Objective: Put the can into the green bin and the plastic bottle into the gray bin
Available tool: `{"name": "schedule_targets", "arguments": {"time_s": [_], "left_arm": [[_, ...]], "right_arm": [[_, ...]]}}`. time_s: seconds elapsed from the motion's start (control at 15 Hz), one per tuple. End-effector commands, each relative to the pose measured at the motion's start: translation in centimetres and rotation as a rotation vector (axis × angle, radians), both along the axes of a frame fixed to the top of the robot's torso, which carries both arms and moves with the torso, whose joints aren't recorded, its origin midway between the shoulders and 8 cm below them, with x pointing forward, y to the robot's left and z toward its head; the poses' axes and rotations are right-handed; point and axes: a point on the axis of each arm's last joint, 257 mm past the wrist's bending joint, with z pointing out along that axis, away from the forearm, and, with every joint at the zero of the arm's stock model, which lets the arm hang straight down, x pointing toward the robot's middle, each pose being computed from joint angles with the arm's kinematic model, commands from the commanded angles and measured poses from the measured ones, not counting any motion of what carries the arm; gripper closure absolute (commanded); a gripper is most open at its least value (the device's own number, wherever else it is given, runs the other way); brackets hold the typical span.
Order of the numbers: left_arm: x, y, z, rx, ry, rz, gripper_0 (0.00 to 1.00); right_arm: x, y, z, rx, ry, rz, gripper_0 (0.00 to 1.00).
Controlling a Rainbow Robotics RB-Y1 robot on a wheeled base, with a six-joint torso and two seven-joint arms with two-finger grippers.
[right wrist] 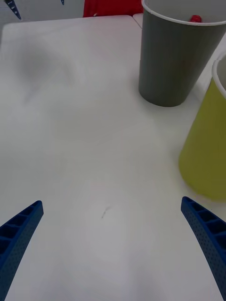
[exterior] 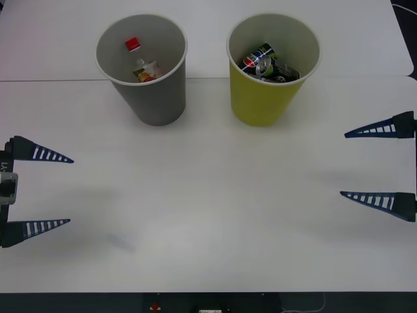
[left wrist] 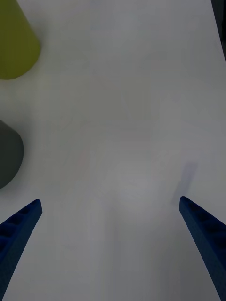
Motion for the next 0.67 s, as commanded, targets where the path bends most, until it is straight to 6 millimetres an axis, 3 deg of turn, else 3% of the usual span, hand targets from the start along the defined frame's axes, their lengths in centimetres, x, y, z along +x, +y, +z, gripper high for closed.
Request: {"name": "schedule_targets", "arguments": {"time_s": [0.07,0.67], "left_arm": [[0.0,0.0,0.0,0.000,0.000,0.000,0.00],[0.0,0.0,0.0,0.000,0.000,0.000,0.00]], "right_arm": [[-0.2,-1.3,-0.8,0.003,0.007,0.014,0.00],[-0.8,-2.4,-1.3,0.030,0.037,-0.016,0.00]]}}
